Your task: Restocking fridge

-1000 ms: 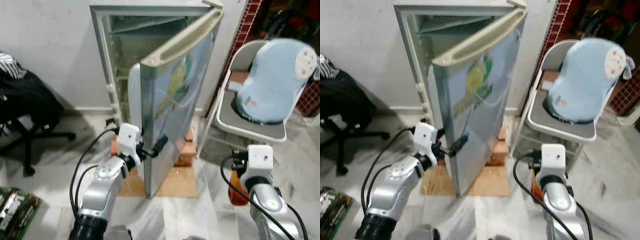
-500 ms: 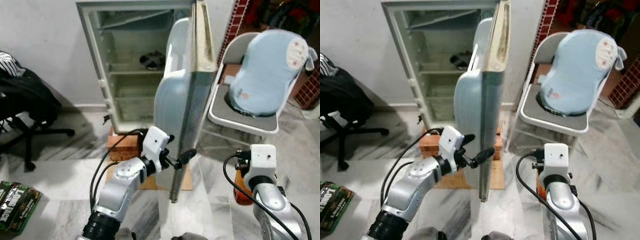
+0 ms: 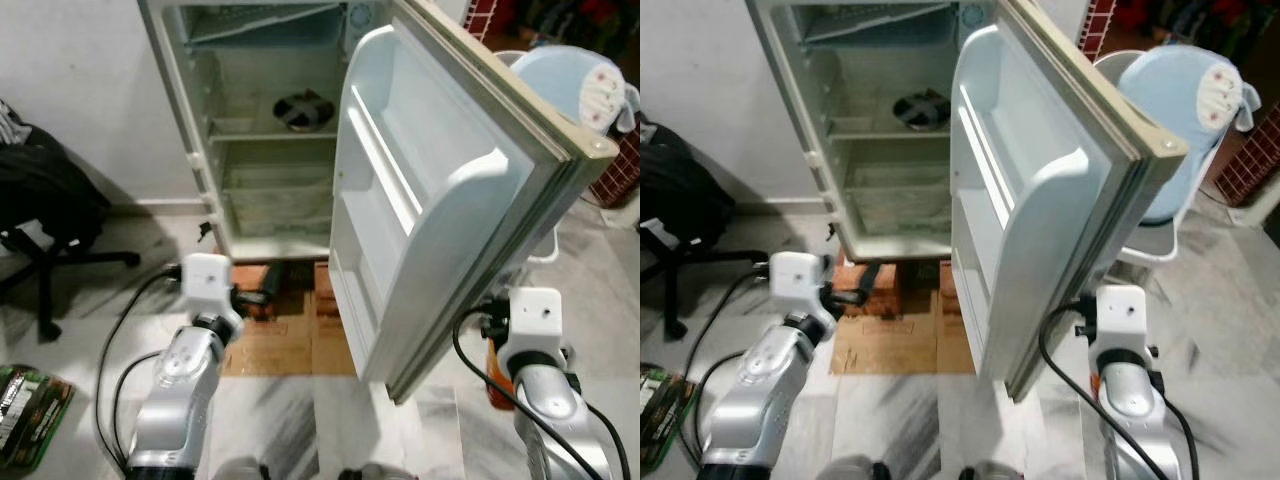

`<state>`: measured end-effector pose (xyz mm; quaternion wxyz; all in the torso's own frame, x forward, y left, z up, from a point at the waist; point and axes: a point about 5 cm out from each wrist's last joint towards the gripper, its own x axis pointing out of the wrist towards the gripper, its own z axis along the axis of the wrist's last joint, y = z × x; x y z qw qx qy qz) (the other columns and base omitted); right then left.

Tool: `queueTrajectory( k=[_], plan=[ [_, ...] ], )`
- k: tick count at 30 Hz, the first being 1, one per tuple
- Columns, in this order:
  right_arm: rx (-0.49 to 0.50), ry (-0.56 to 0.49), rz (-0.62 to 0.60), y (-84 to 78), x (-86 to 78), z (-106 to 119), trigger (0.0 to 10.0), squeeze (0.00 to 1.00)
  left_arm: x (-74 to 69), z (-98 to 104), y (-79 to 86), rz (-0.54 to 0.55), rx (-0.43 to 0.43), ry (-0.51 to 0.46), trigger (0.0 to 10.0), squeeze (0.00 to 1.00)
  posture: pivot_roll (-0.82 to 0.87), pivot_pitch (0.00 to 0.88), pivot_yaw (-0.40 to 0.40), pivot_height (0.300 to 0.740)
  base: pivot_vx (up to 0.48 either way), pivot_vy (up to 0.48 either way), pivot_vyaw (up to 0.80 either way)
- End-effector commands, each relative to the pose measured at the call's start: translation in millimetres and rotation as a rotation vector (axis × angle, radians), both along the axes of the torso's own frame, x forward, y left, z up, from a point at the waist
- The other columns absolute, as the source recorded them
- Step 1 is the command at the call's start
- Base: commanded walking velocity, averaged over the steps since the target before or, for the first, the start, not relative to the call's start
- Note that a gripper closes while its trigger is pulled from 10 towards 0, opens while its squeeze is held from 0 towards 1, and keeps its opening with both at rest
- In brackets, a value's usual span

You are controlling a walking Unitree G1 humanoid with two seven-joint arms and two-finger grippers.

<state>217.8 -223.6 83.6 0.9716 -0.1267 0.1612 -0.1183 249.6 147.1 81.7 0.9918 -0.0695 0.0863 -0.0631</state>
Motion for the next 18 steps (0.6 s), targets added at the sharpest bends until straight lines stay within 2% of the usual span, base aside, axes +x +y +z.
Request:
queueTrajectory(
  k=[1, 9, 14, 18],
  plan=[
    [-0.029, 0.002, -0.009, -1.6, 0.4, 2, 10.0, 0.0, -2.3, 3, 3.3, 0.046, 0.004, -0.013, 10.0, 0.0, -0.02, 0.053, -0.039, 0.74, 0.0, 0.0, 0.0],
    [-0.098, 0.038, -0.086, -15.3, -0.7, -1, 10.0, 0.0, -2.6, 8, 1.0, 0.086, 0.018, -0.025, 10.0, 0.0, -0.01, 0.058, -0.036, 0.74, 0.0, 0.0, 0.0],
    [-0.131, 0.057, -0.104, -20.3, -5.0, -1, 10.0, 0.0, -4.7, 6, 1.9, 0.073, 0.026, -0.011, 10.0, 0.0, -0.01, 0.059, -0.034, 0.74, 0.0, 0.0, 0.0],
    [-0.105, 0.07, -0.134, -22.7, -7.8, -4, 10.0, 0.0, -2.7, 7, -1.1, 0.079, -0.008, -0.025, 10.0, 0.0, -0.02, 0.054, -0.031, 0.74, 0.0, 0.0, 0.0]
  ],
)
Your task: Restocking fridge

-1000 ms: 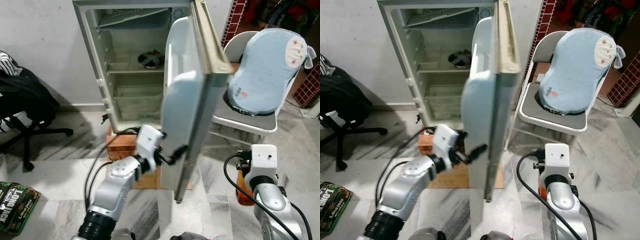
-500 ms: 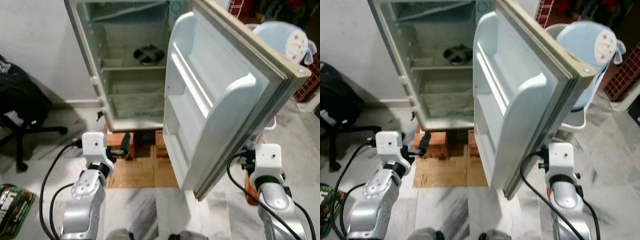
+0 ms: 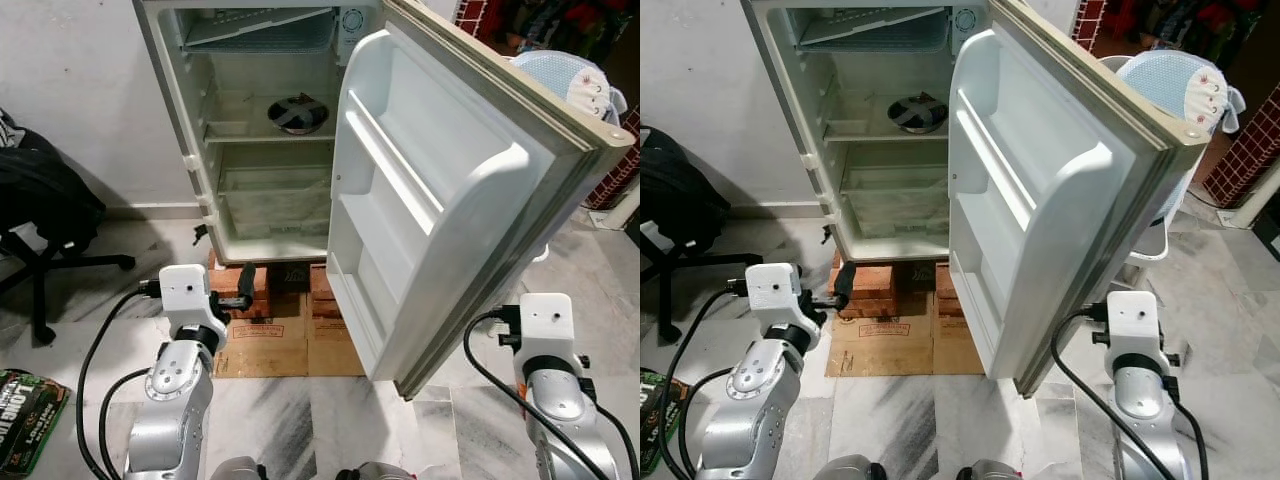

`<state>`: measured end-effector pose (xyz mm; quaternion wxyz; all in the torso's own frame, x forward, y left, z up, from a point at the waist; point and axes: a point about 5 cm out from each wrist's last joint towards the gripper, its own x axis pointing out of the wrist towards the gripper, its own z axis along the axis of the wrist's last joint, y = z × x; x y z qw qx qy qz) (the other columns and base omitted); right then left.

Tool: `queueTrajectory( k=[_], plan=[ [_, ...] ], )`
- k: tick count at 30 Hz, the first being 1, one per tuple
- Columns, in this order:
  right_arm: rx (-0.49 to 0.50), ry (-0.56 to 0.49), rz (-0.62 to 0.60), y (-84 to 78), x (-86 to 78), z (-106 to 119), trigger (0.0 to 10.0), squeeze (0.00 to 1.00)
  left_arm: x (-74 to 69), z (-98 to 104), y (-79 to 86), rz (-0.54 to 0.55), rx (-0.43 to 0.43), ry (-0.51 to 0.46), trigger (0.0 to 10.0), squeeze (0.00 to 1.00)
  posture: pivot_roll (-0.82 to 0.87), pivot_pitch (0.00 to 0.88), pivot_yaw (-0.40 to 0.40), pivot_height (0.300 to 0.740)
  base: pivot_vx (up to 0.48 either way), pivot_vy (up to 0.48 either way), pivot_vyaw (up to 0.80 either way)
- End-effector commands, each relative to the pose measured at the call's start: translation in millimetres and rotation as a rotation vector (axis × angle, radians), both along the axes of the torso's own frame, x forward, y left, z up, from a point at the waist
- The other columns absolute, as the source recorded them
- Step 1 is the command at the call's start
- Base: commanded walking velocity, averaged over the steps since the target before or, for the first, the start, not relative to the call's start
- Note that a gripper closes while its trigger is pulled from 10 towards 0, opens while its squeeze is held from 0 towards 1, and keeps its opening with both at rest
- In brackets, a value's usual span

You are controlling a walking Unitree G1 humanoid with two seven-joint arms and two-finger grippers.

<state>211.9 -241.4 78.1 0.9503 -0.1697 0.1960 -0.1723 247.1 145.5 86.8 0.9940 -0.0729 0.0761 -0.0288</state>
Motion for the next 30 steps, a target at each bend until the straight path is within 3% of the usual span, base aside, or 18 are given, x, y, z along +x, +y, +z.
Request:
queueTrajectory(
  k=[1, 11, 14, 16, 21, 27, 30],
  plan=[
    [-0.013, -0.003, -0.022, -4.5, -1.7, 2, 10.0, 0.0, 0.5, 1, -0.5, 0.005, 0.012, 0.004, 10.0, 0.0, -0.02, 0.052, -0.031, 0.74, 0.0, 0.0, 0.0],
    [0.053, 0.043, 0.038, 6.2, -3.0, -4, 10.0, 0.0, 0.5, -2, -0.6, -0.006, 0.016, 0.023, 10.0, 0.0, -0.02, 0.047, -0.038, 0.74, 0.0, 0.0, 0.0],
    [0.095, 0.082, 0.025, 7.2, -5.2, -11, 10.0, 0.0, 0.2, -6, -1.5, -0.015, 0.03, 0.044, 10.0, 0.0, -0.01, 0.044, -0.038, 0.74, 0.0, 0.0, 0.0],
    [0.138, 0.16, 0.055, 11.1, -7.5, -21, 10.0, 0.0, 2.1, -8, -1.0, -0.012, 0.046, 0.059, 10.0, 0.0, -0.01, 0.038, -0.038, 0.74, 0.0, 0.0, 0.0],
    [0.167, 0.214, 0.085, 14.5, -11.2, -26, 10.0, 0.0, 4.0, -10, -0.2, -0.007, 0.054, 0.069, 10.0, 0.0, -0.02, 0.036, -0.036, 0.74, 0.0, 0.0, 0.0],
    [0.244, 0.348, 0.227, 27.1, -19.2, -35, 10.0, 0.0, 5.9, -12, -1.5, -0.012, 0.059, 0.081, 10.0, 0.0, -0.02, 0.029, -0.037, 0.74, 0.0, 0.0, 0.0],
    [0.31, 0.314, 0.322, 38.8, -9.4, -28, 10.0, 0.0, 8.4, -13, -1.3, -0.006, 0.057, 0.081, 10.0, 0.0, -0.02, 0.026, -0.038, 0.74, 0.0, 0.0, 0.0]
  ],
)
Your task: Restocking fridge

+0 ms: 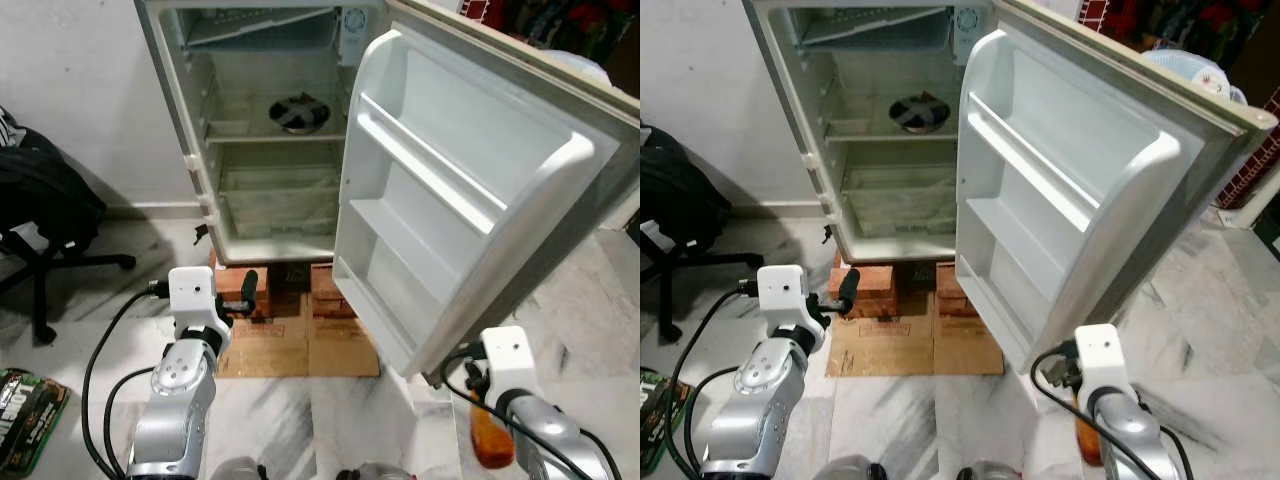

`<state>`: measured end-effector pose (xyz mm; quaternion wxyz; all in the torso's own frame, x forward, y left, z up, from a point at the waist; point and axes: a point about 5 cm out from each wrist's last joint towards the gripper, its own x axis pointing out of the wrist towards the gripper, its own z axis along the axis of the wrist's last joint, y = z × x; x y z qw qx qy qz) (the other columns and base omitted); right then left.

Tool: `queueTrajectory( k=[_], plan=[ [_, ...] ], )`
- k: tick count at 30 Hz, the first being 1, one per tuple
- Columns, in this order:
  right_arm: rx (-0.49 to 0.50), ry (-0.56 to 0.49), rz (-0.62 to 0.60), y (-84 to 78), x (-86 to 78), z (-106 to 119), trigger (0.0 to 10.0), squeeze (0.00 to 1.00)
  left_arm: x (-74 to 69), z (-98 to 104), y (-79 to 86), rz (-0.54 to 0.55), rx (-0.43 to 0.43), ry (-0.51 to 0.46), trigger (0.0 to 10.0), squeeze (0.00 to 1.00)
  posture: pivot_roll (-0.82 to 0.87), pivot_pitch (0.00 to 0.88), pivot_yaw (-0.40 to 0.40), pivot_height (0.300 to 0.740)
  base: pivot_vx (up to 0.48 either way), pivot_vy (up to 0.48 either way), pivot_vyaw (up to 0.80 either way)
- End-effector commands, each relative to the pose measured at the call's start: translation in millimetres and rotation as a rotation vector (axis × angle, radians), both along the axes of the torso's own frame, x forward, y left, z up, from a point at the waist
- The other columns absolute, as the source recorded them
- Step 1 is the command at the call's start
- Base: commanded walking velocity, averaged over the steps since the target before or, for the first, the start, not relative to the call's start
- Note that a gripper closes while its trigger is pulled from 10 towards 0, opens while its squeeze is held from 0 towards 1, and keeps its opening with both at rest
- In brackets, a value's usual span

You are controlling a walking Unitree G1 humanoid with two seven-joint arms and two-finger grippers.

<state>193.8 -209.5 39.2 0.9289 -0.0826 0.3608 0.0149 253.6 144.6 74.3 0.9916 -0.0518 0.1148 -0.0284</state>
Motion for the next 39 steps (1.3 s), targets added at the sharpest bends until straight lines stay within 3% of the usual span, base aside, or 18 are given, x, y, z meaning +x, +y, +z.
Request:
queueTrajectory(
  k=[1, 10, 20, 30, 39],
  plan=[
    [0.057, -0.067, 0.077, 11.6, 13.2, 13, 10.0, 0.0, 2.4, -1, -0.1, 0.008, 0.011, 0.006, 10.0, 0.0, -0.02, 0.025, -0.037, 0.74, 0.0, 0.0, 0.0],
    [0.165, -0.208, 0.188, 37.4, 40.6, 31, 10.0, 0.0, 1.9, -3, 2.4, 0.018, 0.003, 0.02, 10.0, 0.0, -0.01, 0.028, -0.031, 0.74, 0.0, 0.0, 0.0],
    [0.185, -0.279, 0.102, 38.7, 56.7, 33, 10.0, 0.0, 2.8, -2, 4.1, 0.02, -0.009, 0.022, 10.0, 0.0, 0.0, 0.032, -0.013, 0.74, 0.0, 0.454, -0.18],
    [0.182, -0.327, 0.066, 39.6, 63.3, 33, 10.0, 0.0, 1.7, -4, 2.4, 0.0, -0.02, 0.023, 10.0, 0.0, -0.01, 0.033, -0.01, 0.74, 0.0, 0.48, -0.77],
    [0.186, -0.38, 0.065, 43.0, 76.2, 39, 10.0, 0.0, 6.4, 7, 3.1, -0.017, -0.01, -0.051, 10.0, 0.0, 0.0, 0.041, -0.011, 0.74, 0.0, 0.0, -0.24]
  ],
)
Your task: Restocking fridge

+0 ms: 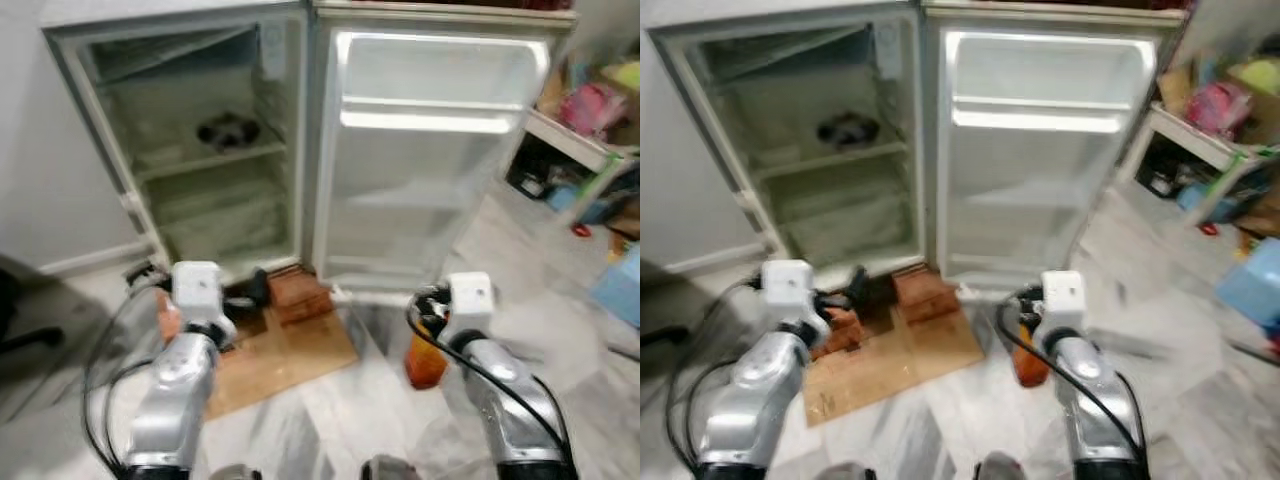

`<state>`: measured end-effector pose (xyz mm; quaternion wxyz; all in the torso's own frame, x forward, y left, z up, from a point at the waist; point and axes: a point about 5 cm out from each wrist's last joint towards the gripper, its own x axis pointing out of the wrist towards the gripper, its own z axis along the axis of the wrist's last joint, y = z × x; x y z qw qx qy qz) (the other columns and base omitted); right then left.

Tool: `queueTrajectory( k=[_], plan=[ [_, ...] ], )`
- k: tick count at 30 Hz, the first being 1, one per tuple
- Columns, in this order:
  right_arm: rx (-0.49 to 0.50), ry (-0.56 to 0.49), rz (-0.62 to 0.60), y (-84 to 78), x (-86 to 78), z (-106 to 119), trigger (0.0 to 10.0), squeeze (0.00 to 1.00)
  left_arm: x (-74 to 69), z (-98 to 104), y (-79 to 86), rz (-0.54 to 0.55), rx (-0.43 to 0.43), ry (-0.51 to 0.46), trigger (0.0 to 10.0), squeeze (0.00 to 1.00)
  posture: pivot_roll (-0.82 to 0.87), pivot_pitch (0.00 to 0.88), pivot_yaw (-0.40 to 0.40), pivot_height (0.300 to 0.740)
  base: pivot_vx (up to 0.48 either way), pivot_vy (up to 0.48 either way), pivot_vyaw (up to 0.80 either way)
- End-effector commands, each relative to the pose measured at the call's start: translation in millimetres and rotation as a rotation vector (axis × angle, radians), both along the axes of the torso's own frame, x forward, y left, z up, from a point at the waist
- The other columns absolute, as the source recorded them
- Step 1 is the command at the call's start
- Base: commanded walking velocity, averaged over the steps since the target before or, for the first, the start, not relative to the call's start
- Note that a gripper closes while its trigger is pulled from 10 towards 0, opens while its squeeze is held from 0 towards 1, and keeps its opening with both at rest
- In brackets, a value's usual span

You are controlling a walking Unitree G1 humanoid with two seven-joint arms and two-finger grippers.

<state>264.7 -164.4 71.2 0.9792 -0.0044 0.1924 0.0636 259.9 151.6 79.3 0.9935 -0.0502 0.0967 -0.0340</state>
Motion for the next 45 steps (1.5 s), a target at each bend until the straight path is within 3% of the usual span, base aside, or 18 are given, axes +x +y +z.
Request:
queueTrajectory(
  k=[1, 17, 26, 36, 45],
  plan=[
    [-0.008, -0.041, 0.0, -1.9, 5.8, 7, 10.0, 0.0, 0.2, 3, -3.7, -0.007, -0.012, -0.016, 10.0, 0.0, 0.0, 0.042, -0.011, 0.74, 0.0, 0.0, 0.0],
    [-0.03, -0.117, -0.018, -3.2, 18.5, 16, 10.0, 0.0, 7.6, 7, -7.6, 0.021, 0.033, -0.051, 10.0, 0.0, 0.0, 0.049, -0.006, 0.74, 0.429, 0.0, 0.0],
    [-0.034, -0.145, -0.009, -1.7, 26.4, 21, 10.0, 0.0, 10.8, 8, -12.2, 0.044, 0.033, -0.042, 10.0, 0.0, 0.0, 0.043, -0.007, 0.74, 0.363, -0.302, 0.0],
    [-0.036, -0.149, -0.003, -0.3, 27.7, 19, 10.0, 0.0, 9.2, 4, -8.1, 0.071, 0.041, -0.032, 10.0, 0.0, 0.0, 0.046, -0.009, 0.74, 0.0, -0.13, 0.0],
    [-0.031, -0.157, -0.003, 1.9, 31.7, 20, 10.0, 0.0, 9.9, 7, -10.9, 0.072, 0.022, -0.043, 10.0, 0.0, 0.01, 0.051, -0.008, 0.74, 0.0, -0.461, 0.0]
  ],
)
